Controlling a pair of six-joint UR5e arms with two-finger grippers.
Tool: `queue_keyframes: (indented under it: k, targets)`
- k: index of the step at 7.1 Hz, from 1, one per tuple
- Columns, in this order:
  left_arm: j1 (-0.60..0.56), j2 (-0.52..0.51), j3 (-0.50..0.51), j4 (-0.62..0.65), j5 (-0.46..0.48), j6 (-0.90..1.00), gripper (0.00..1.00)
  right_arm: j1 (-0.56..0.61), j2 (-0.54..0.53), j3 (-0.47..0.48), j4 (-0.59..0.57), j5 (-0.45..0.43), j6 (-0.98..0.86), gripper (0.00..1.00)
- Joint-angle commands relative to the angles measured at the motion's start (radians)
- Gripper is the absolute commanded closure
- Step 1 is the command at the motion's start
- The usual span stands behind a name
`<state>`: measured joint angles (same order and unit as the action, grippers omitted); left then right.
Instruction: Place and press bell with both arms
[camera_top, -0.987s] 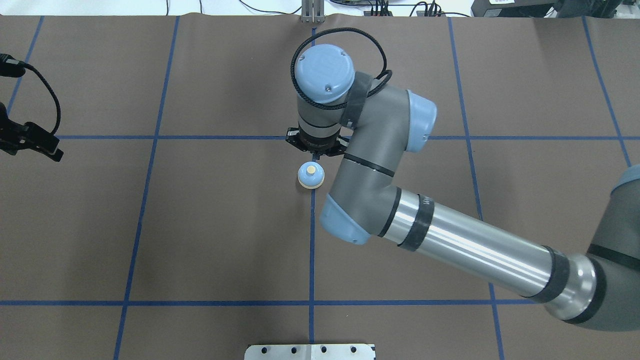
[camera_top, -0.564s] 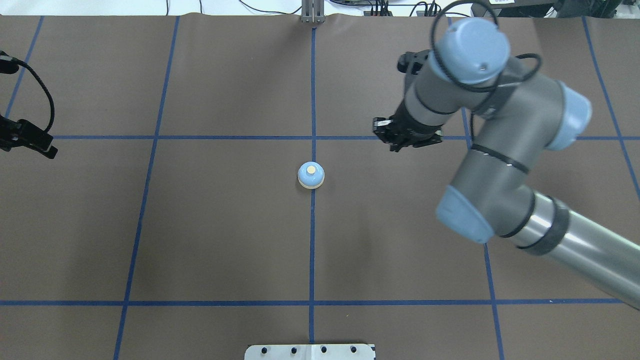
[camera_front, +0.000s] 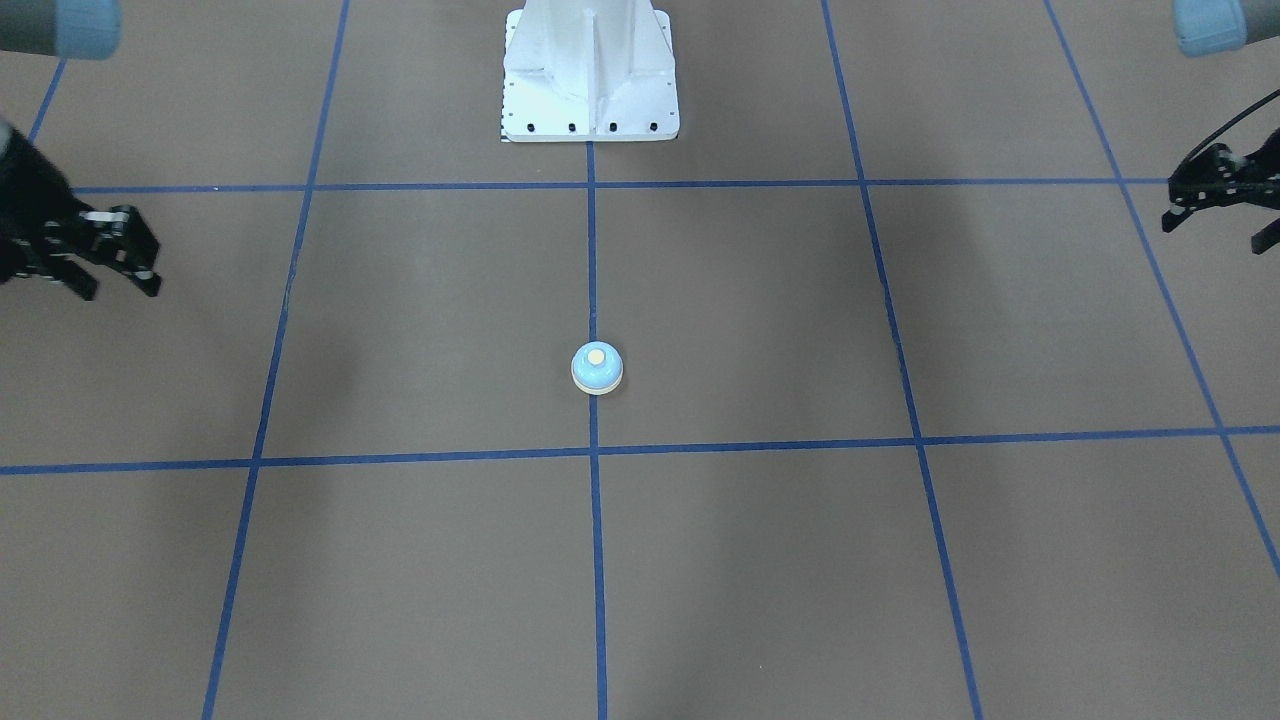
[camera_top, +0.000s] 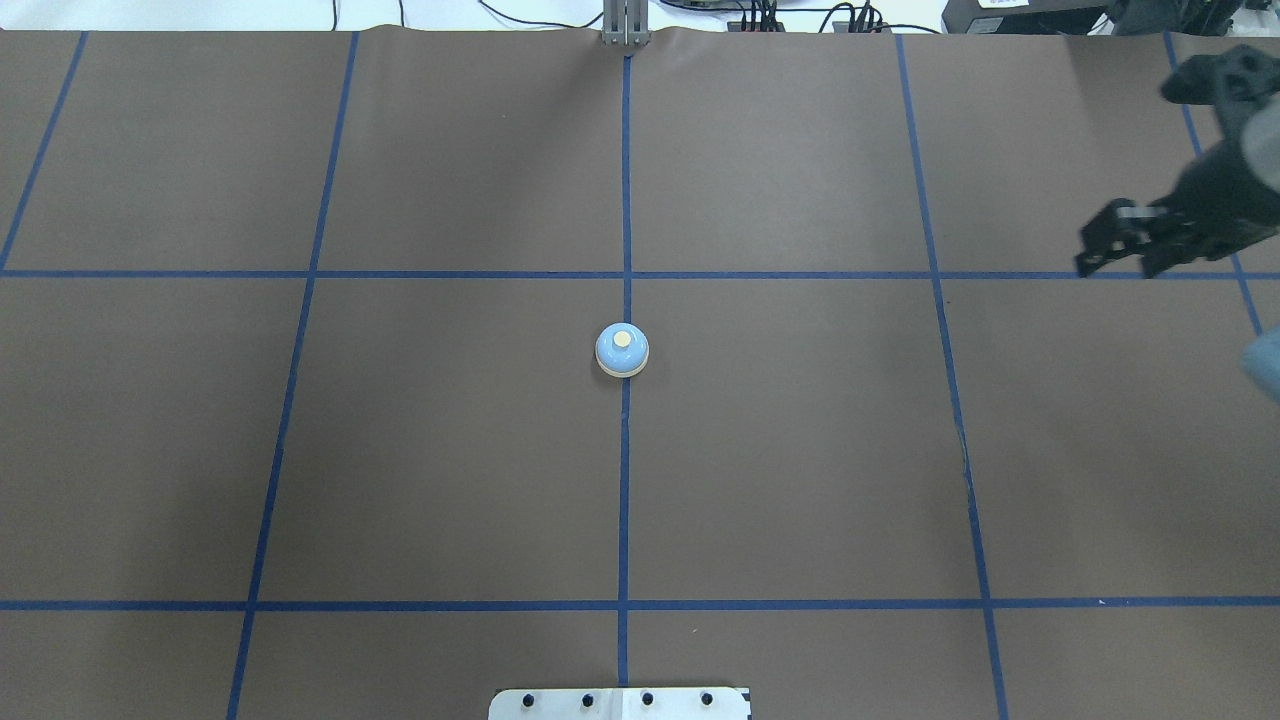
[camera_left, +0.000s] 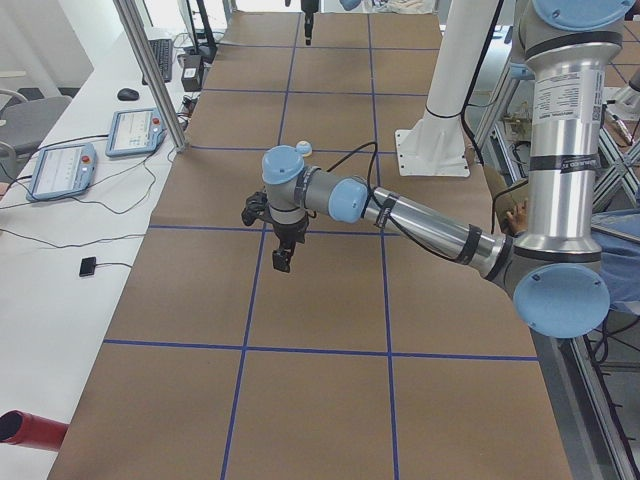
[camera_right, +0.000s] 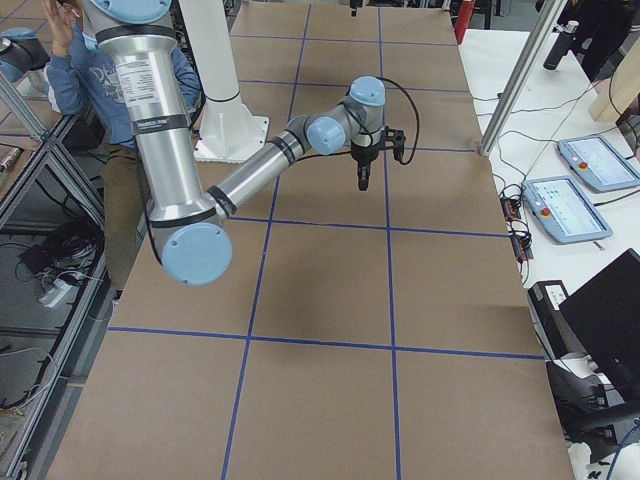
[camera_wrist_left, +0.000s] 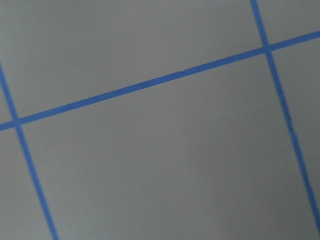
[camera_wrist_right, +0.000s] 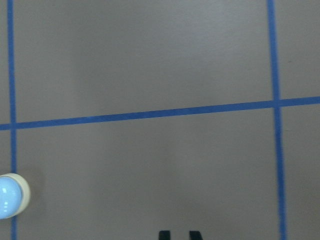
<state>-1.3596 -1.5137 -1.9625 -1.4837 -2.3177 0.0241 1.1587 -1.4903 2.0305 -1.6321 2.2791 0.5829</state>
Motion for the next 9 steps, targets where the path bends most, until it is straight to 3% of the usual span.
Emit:
queue_keyframes:
  k: [1,3,9]
  targets:
    - [-0.107,0.055,0.014,0.008,-0.002,0.105,0.01,0.235,-0.171,-0.035,-0.006,0.053,-0.399,0.0]
    - [-0.134,0.069,0.04,0.007,-0.003,0.106,0.01,0.32,-0.214,-0.09,-0.003,0.053,-0.559,0.0]
    - [-0.139,0.112,-0.001,0.01,-0.006,0.108,0.01,0.326,-0.219,-0.127,0.003,0.045,-0.574,0.0]
